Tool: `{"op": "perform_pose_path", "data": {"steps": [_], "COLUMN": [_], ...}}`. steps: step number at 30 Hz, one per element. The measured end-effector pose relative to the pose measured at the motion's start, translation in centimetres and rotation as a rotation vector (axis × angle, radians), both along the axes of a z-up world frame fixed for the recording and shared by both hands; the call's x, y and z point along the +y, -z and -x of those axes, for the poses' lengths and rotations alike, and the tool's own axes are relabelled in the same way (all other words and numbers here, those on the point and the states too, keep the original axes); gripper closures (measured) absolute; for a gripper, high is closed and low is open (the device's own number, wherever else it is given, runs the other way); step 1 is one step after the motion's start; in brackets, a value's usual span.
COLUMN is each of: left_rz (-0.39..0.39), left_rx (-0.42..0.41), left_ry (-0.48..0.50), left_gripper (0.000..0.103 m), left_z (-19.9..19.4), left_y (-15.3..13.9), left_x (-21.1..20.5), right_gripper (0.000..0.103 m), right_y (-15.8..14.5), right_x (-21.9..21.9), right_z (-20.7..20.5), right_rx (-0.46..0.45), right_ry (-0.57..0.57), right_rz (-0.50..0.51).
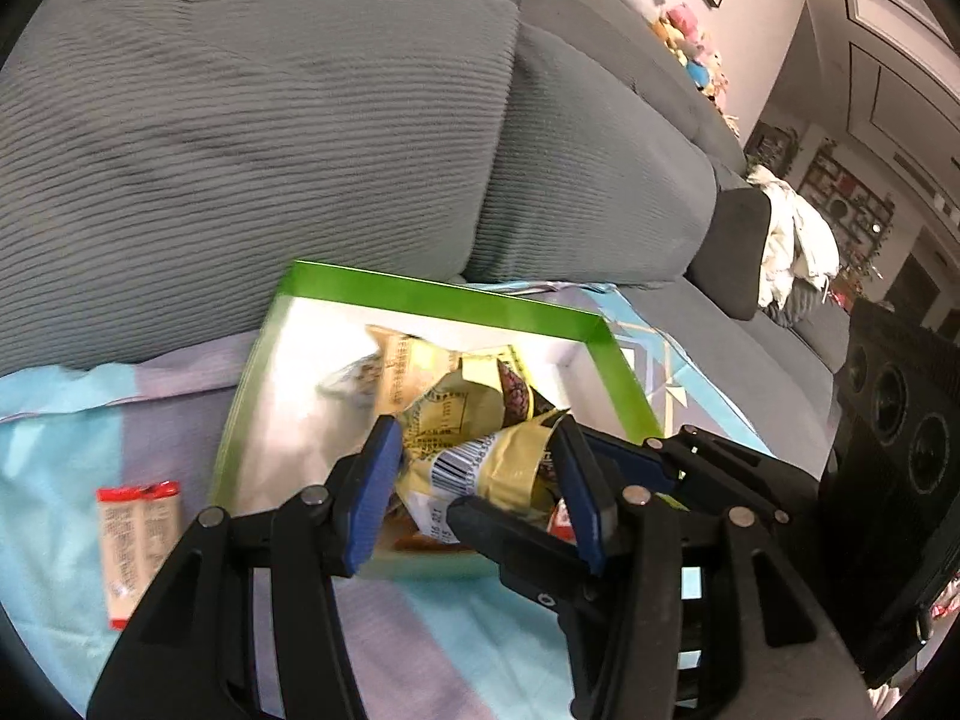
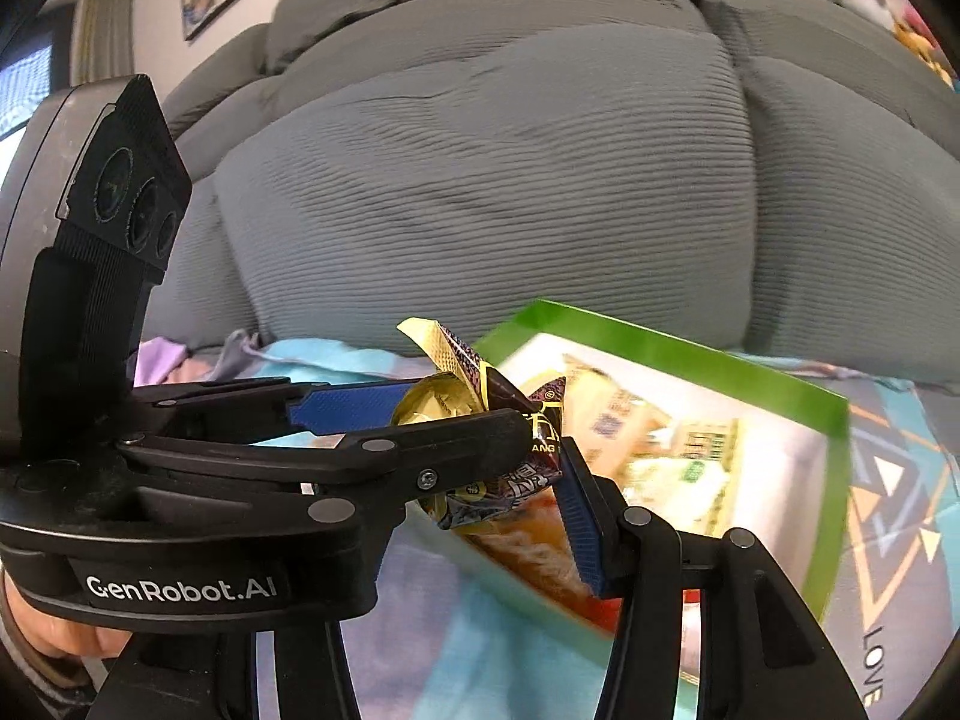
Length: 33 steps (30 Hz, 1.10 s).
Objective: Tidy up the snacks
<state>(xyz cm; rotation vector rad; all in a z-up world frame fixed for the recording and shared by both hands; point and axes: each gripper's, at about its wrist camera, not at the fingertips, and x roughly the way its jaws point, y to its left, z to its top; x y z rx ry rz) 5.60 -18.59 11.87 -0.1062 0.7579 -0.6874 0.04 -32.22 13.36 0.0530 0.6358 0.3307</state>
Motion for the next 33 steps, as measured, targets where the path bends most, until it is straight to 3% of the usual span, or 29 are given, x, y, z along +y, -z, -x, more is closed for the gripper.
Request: {"op": "perform_pose_path", "data": {"steps": [12, 33], "left_rz": [-0.009, -0.066], "left_rx": [0.046, 0.086], "left_ry": [0.027, 0.026], "left_gripper": [0.051, 0.049], "left_z": [-1.4, -2.3], "left_y": [1.7, 3.1], "left_x": [-2.7, -3.8], "right_gripper": [0.051, 0.051], "right_y": [1.6, 3.3], "right_x": [-2.8, -3.0], "right_z": [-1.4, -2.1], "right_rx": [0.04, 0.092], "right_ry": [0.04, 0.046], "right_rz": [-0.012, -0.023]}}
